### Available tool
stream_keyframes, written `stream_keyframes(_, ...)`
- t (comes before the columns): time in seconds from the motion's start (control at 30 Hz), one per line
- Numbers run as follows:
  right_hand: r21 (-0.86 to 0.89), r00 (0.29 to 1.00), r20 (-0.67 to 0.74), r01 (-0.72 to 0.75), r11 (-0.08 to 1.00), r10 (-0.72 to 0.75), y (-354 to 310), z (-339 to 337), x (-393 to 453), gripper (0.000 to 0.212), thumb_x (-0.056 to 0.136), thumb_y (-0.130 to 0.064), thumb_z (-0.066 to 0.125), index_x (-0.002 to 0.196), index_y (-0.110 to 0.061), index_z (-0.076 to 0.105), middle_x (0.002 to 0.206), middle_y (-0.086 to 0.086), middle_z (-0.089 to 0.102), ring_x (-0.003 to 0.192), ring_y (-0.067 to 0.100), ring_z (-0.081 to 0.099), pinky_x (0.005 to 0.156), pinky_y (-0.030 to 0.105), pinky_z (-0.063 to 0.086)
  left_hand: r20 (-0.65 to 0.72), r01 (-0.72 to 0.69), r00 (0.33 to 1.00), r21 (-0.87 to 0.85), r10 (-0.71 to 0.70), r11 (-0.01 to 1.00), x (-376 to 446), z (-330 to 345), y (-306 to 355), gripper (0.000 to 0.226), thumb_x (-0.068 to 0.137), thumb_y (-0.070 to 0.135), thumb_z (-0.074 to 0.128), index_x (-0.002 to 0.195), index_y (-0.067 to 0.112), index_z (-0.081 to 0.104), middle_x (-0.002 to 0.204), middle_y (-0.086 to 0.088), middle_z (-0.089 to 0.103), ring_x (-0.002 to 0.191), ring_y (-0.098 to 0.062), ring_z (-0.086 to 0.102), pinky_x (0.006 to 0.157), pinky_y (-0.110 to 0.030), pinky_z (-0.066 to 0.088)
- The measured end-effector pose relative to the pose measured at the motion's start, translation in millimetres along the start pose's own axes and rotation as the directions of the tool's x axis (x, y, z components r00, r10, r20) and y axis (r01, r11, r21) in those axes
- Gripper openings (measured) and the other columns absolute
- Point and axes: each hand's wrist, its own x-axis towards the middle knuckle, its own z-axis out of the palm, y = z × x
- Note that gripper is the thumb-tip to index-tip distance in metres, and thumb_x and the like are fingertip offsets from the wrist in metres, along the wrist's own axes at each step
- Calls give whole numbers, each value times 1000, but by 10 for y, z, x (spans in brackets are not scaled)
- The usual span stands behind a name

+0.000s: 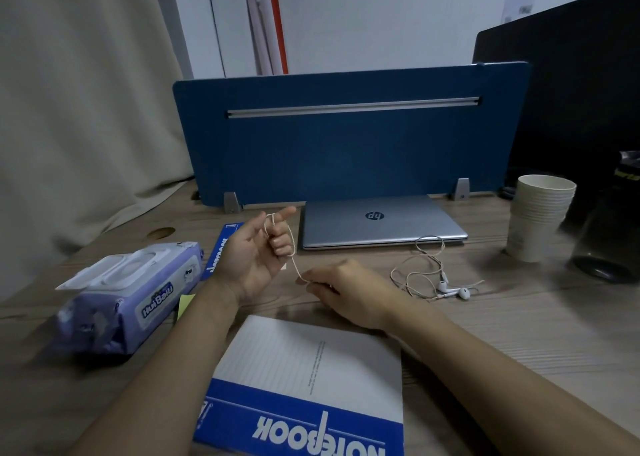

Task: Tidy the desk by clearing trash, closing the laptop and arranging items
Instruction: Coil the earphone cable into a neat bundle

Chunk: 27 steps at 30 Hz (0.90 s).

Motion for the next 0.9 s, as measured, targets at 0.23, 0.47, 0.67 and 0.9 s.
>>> stream_keyframes(0.23,-45,998,10,58,997,-58,-25,-58,9,22,95,-28,49,98,-17,67,92,2,71,83,24,63,71,41,51,-162,-26,979,510,125,860,2,-49,-82,34,103,1,32,130,2,53,109,-8,73,101,-19,70,87,-29,57)
stream_keyframes(0.47,-52,955,-295,23,998,-38,-5,-256,-11,13,89,-31,63,82,-21,67,79,-9,65,66,14,57,59,34,48,-49,80,995,897,-83,434,-98,152,-191,36,101,8,37,95,17,71,74,-5,69,64,-13,61,63,-27,48)
stream_keyframes(0.67,87,887,-459,-17,996,55,90,-278,-4,12,91,-24,63,85,-15,67,81,-5,65,72,14,59,64,40,49,-22,185,953,832,-302,523,-53,108,-231,73,97,62,28,106,5,72,56,3,36,47,-8,30,49,-22,31)
stream_keyframes(0.9,179,795,-570,-126,976,207,239,-260,-7,12,86,-24,70,79,-15,66,74,-4,63,67,14,54,61,33,46,191,309,831,623,-522,718,-79,243,-197,82,87,72,26,89,2,66,47,6,34,41,-7,19,43,-22,17)
